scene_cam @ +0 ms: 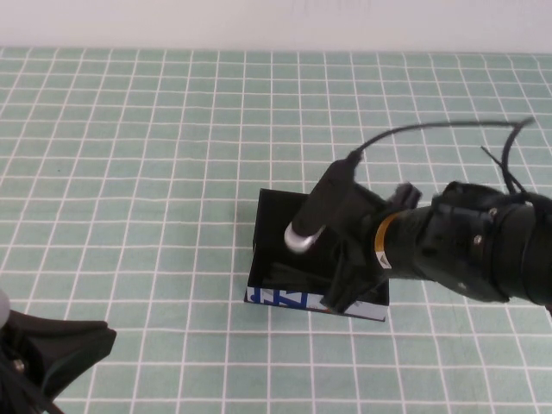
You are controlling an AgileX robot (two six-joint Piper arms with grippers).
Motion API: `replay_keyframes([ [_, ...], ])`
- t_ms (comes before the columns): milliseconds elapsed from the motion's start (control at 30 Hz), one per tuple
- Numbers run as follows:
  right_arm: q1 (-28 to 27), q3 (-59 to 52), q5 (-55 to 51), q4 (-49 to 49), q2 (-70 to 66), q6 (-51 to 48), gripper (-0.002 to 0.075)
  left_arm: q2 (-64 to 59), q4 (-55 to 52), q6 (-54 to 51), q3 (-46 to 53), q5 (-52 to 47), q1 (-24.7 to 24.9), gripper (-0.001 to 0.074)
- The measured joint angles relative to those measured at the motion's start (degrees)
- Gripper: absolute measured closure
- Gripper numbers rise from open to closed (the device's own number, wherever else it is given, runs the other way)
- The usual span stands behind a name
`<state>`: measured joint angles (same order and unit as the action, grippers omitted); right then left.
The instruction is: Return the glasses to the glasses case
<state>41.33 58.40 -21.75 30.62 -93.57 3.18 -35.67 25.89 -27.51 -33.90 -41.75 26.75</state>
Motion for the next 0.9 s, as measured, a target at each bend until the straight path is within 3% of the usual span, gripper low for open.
replay_keyframes([
  [133, -1.8, 2.7, -4.7, -17.4, 0.0, -3.2, 0.0722, 0.0, 0.0, 0.0, 0.0, 0.0, 0.0, 0.0737],
  [400, -13.1, 21.4, -24.4, -53.7, -2.4, -30.4, 0.0737, -1.3, 2.3, -5.3, 0.0, -1.9, 0.0, 0.0737],
  [600, -21.2, 32.3, -33.7, -61.5, -9.8, -34.9, 0.0737, -10.5, 16.3, -18.1, 0.0, -3.0, 0.0, 0.0737],
  [900, -21.7, 36.0, -33.7, -62.6, -20.1, -35.9, 0.0737, -32.2, 40.8, -45.4, 0.0, 3.0, 0.0, 0.0737],
])
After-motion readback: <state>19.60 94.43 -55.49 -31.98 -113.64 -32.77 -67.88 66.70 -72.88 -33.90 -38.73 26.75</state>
